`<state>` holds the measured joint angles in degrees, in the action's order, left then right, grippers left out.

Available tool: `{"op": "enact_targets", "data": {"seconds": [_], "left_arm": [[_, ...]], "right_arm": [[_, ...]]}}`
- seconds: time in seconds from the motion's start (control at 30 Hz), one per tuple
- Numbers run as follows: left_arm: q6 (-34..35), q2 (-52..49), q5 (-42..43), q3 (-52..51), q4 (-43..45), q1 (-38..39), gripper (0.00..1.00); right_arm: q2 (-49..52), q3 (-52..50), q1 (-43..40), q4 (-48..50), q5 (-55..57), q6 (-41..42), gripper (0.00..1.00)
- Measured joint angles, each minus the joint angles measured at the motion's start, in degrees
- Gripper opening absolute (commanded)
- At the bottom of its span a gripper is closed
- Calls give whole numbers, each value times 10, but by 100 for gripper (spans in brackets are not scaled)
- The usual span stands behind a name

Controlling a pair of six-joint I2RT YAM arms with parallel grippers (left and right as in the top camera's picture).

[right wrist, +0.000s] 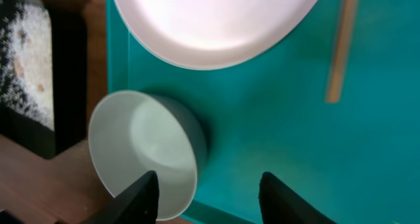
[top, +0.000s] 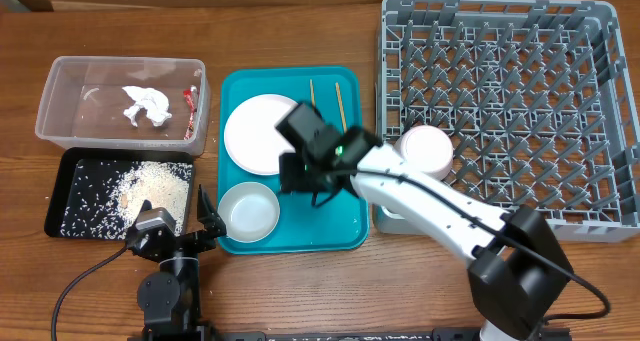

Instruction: Sort waste into correct bins and load items into the dishwasher

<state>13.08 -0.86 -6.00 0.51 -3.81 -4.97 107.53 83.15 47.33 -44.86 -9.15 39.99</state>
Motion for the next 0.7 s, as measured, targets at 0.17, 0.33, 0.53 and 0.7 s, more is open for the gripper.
{"op": "enact_targets", "data": {"seconds": [0.17, 0.33, 0.53, 0.7], "left_arm": [[0, 0, 0, 0, 0, 0, 100], [0, 0, 0, 0, 0, 0, 100], [0, 0, 0, 0, 0, 0, 100], [0, 0, 0, 0, 0, 0, 100]], "right_arm": [[9, -106, 38, 146, -59, 68, 29], [50, -106, 33, 161, -63, 81, 5], [41, -54, 9, -20, 16, 75, 4], [-61, 56, -1, -212, 257, 52, 4]]}}
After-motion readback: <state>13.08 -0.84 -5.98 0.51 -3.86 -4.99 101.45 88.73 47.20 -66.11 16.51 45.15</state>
